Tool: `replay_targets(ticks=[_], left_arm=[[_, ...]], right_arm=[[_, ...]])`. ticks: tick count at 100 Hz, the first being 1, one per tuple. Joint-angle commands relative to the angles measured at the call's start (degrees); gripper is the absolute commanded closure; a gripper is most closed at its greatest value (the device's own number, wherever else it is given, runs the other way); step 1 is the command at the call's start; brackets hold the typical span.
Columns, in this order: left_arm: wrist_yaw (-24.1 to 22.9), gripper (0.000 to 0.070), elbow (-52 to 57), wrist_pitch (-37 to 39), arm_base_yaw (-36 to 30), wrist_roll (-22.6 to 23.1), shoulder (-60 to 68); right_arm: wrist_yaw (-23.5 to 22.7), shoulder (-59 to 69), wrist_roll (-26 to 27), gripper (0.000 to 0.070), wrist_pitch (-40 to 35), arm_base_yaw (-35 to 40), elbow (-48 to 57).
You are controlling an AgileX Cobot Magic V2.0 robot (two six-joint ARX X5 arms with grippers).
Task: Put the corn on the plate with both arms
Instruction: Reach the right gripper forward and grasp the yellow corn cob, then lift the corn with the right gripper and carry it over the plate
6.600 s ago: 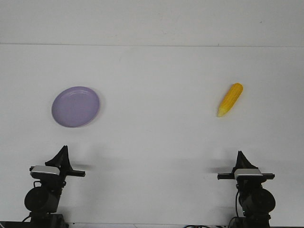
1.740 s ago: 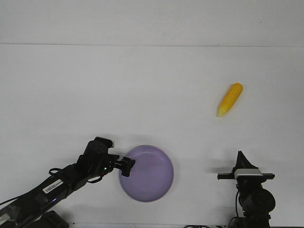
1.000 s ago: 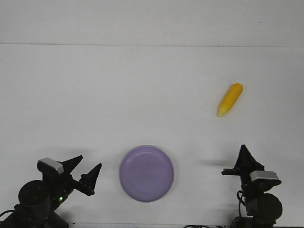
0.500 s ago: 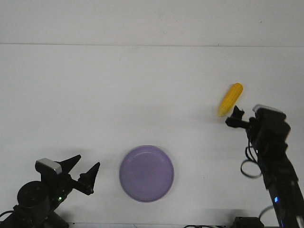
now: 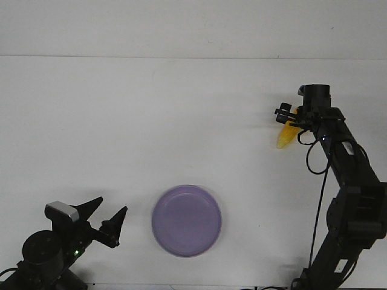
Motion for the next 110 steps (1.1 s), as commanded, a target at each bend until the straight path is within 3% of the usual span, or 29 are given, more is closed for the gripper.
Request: replay_targets(ticks=[1, 28, 38, 45, 55, 59, 89, 110], left_arm=[[-0.2, 0.0169, 0.11, 0.33, -0.31, -0.35, 0.28], [-0.61, 0.0169, 0.11, 0.35, -0.33, -0.37, 0.28], [-0.66, 0.0169, 0.11, 0.35, -0.31, -0.37, 0.28], [-0.96, 0.0169, 0.11, 0.35, -0.33, -0.39, 0.28], [-1.11, 0.0169, 0.11, 0.35, -0.31, -0.48, 0.28], [-1.27, 0.0169, 0.11, 0.35, -0.33, -0.5, 0.28], [-1.4, 0.0169, 0.11, 0.35, -0.33, -0.48, 0.28], [-1.46, 0.0169, 0.11, 0.35, -0.33, -0.48, 0.28]], right_arm=[[1.03, 2.32, 1.55, 0.0137, 0.17, -0.07, 1.97], [2.67, 6.25, 2.29, 0.014, 0.74, -0.2, 2.03], [2.6, 6.84, 2.38, 0.0186, 1.18, -0.24, 2.03], [2.51, 7.02, 2.36, 0.0281, 1.27, -0.24, 2.03], [2.25, 7.02, 2.03, 0.0535, 1.22, -0.22, 2.03], [1.81, 7.02, 1.64, 0.0585, 0.9, -0.24, 2.03], [0.74, 4.52, 0.52, 0.0596, -0.5, -0.44, 2.08], [-2.29, -5.84, -8.09, 0.064, -2.38, 0.68, 2.08]])
